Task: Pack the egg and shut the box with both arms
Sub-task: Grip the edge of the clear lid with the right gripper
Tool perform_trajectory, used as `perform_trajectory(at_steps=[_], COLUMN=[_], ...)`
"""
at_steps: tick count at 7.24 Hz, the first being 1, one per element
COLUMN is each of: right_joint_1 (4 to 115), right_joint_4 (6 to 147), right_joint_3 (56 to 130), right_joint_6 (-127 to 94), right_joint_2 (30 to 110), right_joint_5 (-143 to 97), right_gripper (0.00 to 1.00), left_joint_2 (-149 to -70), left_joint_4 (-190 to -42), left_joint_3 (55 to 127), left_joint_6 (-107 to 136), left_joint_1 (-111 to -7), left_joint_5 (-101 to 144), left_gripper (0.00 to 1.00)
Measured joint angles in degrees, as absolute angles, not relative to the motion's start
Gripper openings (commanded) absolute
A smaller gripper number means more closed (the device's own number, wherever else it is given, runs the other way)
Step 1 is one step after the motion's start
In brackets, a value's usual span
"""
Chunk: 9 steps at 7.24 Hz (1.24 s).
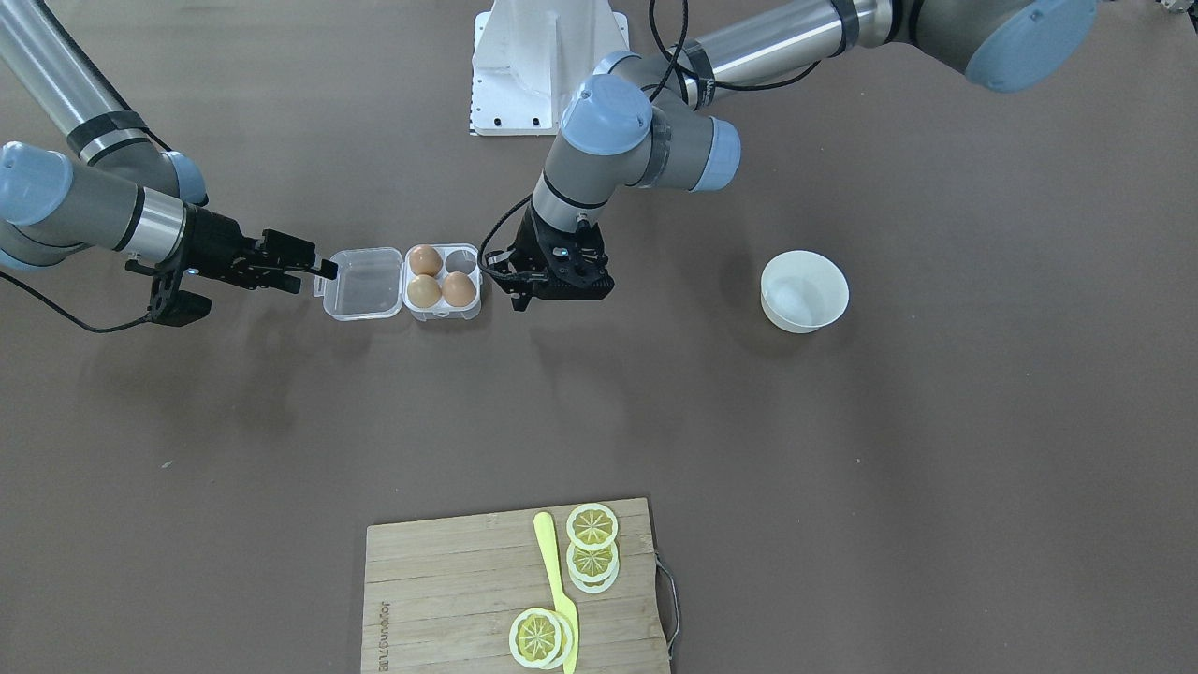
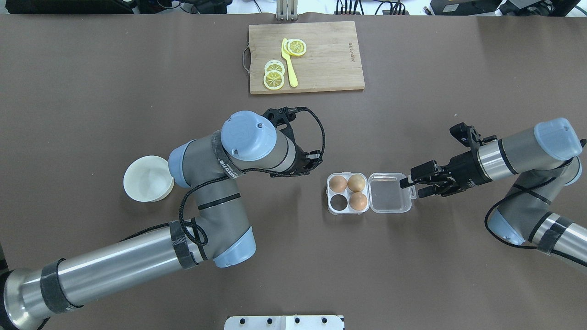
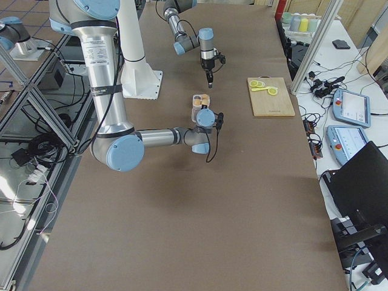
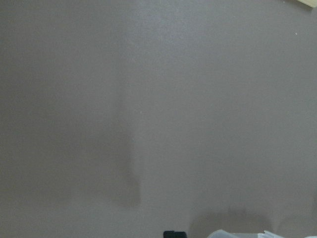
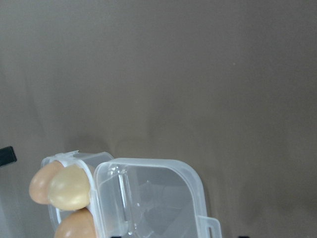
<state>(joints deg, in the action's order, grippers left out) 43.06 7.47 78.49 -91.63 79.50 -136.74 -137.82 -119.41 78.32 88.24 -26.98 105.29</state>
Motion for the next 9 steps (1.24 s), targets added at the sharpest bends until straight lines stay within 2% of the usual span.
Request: perform_trajectory(at_steps=[3, 5, 9], right_joint_1=[42.95, 42.96, 42.6], right_joint_4=[7.41, 7.44, 7.47], right_joint_3=[78.46, 78.41, 77.69], right_joint_6=[-91.17, -91.07, -90.98], right_joint_2=[79.94, 80.12, 80.11], right_joint_5=[-136.95, -136.93, -136.86], right_gripper=[0.78, 0.64, 0.62], left_joint_2=[-137.81, -137.81, -137.81], left_joint_4=[-119.44, -119.5, -119.53], left_joint_3=[78.22, 78.09, 78.05], left_joint_6=[88.19, 88.16, 88.16], left_joint_1=[-26.98, -26.98, -26.98], left_joint_5=[105.29, 105.29, 105.29], left_gripper=[0.0, 0.0, 0.0])
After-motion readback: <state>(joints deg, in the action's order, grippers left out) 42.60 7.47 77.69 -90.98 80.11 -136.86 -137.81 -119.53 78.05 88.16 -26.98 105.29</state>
